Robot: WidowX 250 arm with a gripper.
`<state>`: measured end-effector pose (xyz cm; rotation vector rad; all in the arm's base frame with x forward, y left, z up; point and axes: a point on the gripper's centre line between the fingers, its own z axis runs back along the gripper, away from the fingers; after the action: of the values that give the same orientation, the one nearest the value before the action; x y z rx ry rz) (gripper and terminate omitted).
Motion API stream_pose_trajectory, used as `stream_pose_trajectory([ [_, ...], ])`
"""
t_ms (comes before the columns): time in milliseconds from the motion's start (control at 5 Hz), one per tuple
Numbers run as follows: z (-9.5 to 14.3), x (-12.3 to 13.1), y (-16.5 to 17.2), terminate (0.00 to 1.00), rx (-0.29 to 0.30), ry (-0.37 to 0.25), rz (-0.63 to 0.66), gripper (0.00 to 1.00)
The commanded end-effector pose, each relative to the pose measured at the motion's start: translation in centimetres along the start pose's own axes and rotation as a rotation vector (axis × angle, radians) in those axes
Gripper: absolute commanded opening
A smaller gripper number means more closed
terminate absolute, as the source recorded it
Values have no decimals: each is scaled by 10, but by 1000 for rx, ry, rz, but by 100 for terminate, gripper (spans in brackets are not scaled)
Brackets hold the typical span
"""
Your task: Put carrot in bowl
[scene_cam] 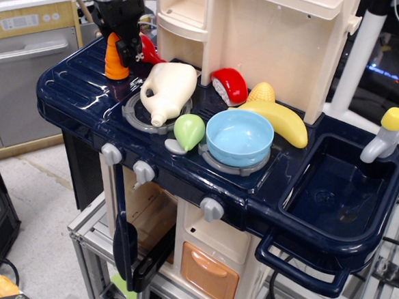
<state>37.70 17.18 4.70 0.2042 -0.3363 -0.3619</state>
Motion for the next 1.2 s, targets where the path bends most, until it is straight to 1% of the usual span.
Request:
stream_pose_trajectory([
  [0, 27, 16, 13, 0, 45, 18, -26, 0],
  [200, 64, 25, 0, 0, 21, 110, 5, 0],
  [400, 96, 35, -30, 0, -15, 171, 119, 0],
  [600, 115, 44, -77, 0, 13, 186, 276, 0],
  [800, 123, 51, -113, 0, 3, 164, 403, 0],
  [1000, 123, 67, -152, 0, 16, 142, 539, 0],
])
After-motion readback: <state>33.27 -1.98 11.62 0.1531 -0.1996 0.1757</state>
